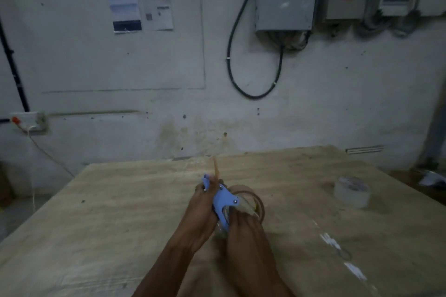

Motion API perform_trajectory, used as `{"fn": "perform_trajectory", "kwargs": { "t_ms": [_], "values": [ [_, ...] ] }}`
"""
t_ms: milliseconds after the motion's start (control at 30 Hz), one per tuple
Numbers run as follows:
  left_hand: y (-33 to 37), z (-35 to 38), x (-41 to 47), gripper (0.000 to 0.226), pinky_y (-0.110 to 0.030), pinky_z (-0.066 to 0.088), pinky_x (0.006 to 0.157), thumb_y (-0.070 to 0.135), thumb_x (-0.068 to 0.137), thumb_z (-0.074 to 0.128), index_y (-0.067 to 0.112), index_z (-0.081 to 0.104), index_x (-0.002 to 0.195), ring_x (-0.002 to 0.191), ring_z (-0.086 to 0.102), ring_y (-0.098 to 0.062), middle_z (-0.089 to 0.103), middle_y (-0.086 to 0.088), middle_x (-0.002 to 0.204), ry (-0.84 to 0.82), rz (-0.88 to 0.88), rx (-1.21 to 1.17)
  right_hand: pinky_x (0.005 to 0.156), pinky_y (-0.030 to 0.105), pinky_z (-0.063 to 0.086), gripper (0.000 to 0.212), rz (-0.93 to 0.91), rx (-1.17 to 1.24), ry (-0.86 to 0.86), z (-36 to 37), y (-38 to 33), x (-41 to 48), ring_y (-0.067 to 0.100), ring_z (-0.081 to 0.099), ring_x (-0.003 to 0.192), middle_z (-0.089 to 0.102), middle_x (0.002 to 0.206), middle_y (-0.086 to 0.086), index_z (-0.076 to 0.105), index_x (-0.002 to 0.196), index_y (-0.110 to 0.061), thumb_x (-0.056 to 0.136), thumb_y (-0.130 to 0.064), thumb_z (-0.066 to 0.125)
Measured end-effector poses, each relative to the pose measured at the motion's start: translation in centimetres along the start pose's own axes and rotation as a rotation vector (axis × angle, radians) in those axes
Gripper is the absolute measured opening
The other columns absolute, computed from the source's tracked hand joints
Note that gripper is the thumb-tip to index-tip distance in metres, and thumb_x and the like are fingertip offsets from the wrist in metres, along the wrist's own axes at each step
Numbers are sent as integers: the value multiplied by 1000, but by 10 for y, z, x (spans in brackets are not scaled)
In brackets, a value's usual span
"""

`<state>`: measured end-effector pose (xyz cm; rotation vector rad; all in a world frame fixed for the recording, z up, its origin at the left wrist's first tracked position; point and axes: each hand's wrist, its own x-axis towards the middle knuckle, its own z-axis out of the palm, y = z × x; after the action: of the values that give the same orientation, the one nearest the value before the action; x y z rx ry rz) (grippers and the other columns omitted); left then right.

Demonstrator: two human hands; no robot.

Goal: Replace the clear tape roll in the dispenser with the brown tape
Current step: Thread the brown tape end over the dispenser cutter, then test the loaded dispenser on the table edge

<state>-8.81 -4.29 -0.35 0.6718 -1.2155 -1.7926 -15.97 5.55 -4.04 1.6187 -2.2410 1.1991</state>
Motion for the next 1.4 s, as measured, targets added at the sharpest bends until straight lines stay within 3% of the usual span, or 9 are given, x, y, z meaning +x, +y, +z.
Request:
{"fn": "perform_trajectory", "kwargs": {
  "t_ms": [133,233,333,400,567,767,933,1300,1400],
  "values": [
    [16,15,-19,62,-40,59,70,49,72,69,11,54,119,95,72,-28,69,-13,115,-4,-36,109,97,16,38,35,134,258,-141,-1,2,17,10,57,105,61,116,-4,62,116,-15,86,-29,73],
    [37,12,-31,63,-34,58,73,68,84,50,15,64,115,96,72,-25,71,-5,111,14,103,360,66,13,45,21,249,453,-151,-18,4,13,7,61,77,65,89,-7,64,87,-20,80,-36,76],
    [57,9,-24,53,-33,58,74,61,93,46,16,68,109,90,73,-25,72,-4,106,28,152,463,67,42,61,31,381,904,-211,-32,7,15,29,73,78,77,89,12,74,97,-6,69,-17,83],
    [72,12,-18,40,-36,58,81,53,94,52,20,70,107,93,71,-21,73,-1,106,-46,96,530,65,41,58,23,425,1028,-247,-38,6,13,32,73,76,77,88,17,76,95,-3,72,-2,79],
    [98,23,-6,25,-31,57,74,38,84,74,15,78,95,86,71,-15,77,-1,96,-285,-61,589,61,38,53,28,490,1119,-275,-51,-2,8,34,68,65,74,77,21,73,90,4,65,-7,79],
    [98,34,-5,23,-20,52,56,22,82,77,1,74,91,66,65,-8,73,-1,81,-207,32,696,55,35,53,38,563,1118,-235,-67,-10,-1,31,65,54,70,67,22,71,81,5,83,-33,73],
    [91,43,-7,15,-19,51,50,14,80,78,-1,76,83,57,64,-8,72,-8,78,-87,94,703,75,57,60,65,568,930,-161,-72,-17,-6,38,73,68,75,73,20,76,79,-2,71,-66,71],
    [81,53,-23,20,-23,52,47,8,74,79,-8,74,84,57,64,-19,69,-12,71,-18,-40,722,76,50,60,49,646,877,-191,-97,-24,-30,33,74,72,77,81,18,75,89,-2,79,-50,73],
    [73,52,-29,13,-24,57,52,4,75,71,-4,76,84,63,65,-21,72,-12,80,-59,-112,741,59,42,58,44,728,978,-261,-110,-28,-36,32,69,60,74,78,20,71,98,2,85,-40,70]
  ]
}}
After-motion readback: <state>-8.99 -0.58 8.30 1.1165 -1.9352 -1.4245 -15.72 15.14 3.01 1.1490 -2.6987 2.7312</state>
